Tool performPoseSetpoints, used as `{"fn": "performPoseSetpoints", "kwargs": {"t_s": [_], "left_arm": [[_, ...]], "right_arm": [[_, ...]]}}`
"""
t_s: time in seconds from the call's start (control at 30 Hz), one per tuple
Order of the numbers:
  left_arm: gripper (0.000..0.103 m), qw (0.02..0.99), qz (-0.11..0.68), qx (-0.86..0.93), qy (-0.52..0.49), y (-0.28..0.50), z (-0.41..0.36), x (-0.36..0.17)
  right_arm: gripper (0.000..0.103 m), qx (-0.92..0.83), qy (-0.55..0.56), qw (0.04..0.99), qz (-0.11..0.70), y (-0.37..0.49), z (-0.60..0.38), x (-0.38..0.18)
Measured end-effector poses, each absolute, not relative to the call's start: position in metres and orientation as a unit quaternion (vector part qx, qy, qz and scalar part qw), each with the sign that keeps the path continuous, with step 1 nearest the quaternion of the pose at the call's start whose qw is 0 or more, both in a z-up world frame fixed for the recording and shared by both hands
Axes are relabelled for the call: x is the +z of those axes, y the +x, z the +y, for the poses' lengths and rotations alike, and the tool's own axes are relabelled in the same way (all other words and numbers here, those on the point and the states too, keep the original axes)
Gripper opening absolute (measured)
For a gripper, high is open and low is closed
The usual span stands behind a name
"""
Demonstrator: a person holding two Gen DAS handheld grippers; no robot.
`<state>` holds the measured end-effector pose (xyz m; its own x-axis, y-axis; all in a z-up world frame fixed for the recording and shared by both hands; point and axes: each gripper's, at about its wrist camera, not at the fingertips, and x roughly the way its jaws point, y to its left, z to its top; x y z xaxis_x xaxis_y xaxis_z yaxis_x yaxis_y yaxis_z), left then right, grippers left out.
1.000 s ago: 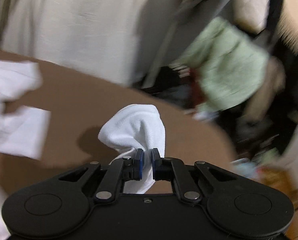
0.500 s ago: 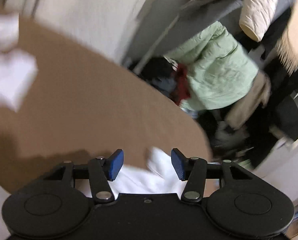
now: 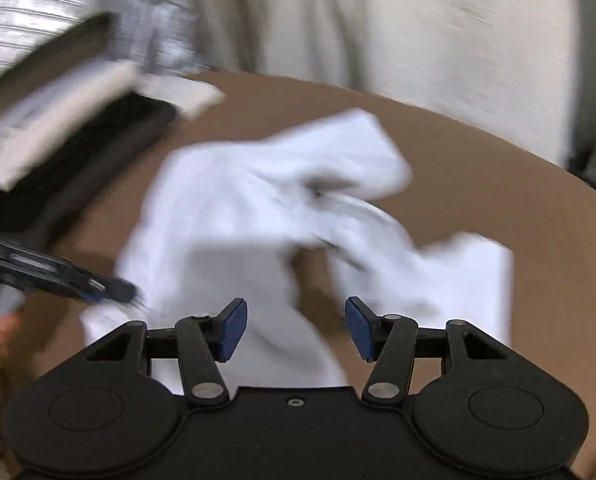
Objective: Fold clothes
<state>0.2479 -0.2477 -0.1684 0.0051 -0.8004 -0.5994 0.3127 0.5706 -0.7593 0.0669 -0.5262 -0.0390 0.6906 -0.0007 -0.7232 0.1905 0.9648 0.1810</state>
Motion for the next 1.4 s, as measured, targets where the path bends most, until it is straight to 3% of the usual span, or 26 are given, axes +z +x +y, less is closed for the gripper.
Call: {"fn": "performPoseSetpoints", "kwargs": {"t_s": [0.07, 0.2, 0.33, 0.4, 0.5, 0.53, 0.7, 0.97, 1.1, 1.17, 1.3, 1.37, 1.4], "left_arm": [[0.013, 0.664, 0.569, -0.412, -0.256, 0.247, -0.236, -0.177], [0.011, 0.663, 0.563, -0.430, -0.242, 0.249, -0.242, -0.185], [0.011, 0.651, 0.542, -0.470, -0.249, 0.254, -0.252, -0.184], [0.011, 0.649, 0.530, -0.475, -0.268, 0.255, -0.251, -0.184], [0.008, 0.634, 0.525, -0.477, -0.309, 0.261, -0.250, -0.187], [0.007, 0.642, 0.527, -0.471, -0.297, 0.259, -0.252, -0.187], [0.006, 0.664, 0.532, -0.451, -0.268, 0.253, -0.254, -0.180], [0.004, 0.681, 0.528, -0.438, -0.256, 0.242, -0.250, -0.156], [0.004, 0.682, 0.518, -0.450, -0.255, 0.237, -0.255, -0.146], [0.005, 0.681, 0.507, -0.464, -0.254, 0.235, -0.259, -0.140], [0.011, 0.698, 0.455, -0.503, -0.230, 0.240, -0.276, -0.120], [0.030, 0.712, 0.422, -0.520, -0.210, 0.244, -0.290, -0.107], [0.045, 0.714, 0.420, -0.519, -0.210, 0.250, -0.295, -0.108]], "right_arm": [[0.062, -0.032, 0.128, 0.912, 0.387, 0.085, -0.523, -0.029], [0.080, -0.024, 0.119, 0.907, 0.402, 0.133, -0.524, -0.013], [0.090, -0.086, 0.080, 0.904, 0.412, 0.175, -0.528, -0.028], [0.089, -0.107, 0.108, 0.900, 0.408, 0.185, -0.538, -0.046], [0.034, -0.109, 0.182, 0.894, 0.396, 0.194, -0.553, -0.066], [0.029, -0.122, 0.194, 0.893, 0.387, 0.196, -0.554, -0.066], [0.023, -0.164, 0.173, 0.924, 0.299, 0.171, -0.529, -0.013], [0.022, -0.300, -0.033, 0.940, 0.161, 0.061, -0.493, 0.101], [0.022, -0.391, -0.062, 0.903, 0.168, 0.015, -0.521, 0.100], [0.023, -0.436, -0.038, 0.874, 0.212, 0.003, -0.549, 0.079], [0.033, -0.505, 0.012, 0.812, 0.293, -0.016, -0.600, 0.024], [0.033, -0.518, 0.032, 0.796, 0.312, -0.026, -0.612, 0.006], [0.034, -0.525, 0.042, 0.787, 0.321, -0.031, -0.618, -0.003]]}}
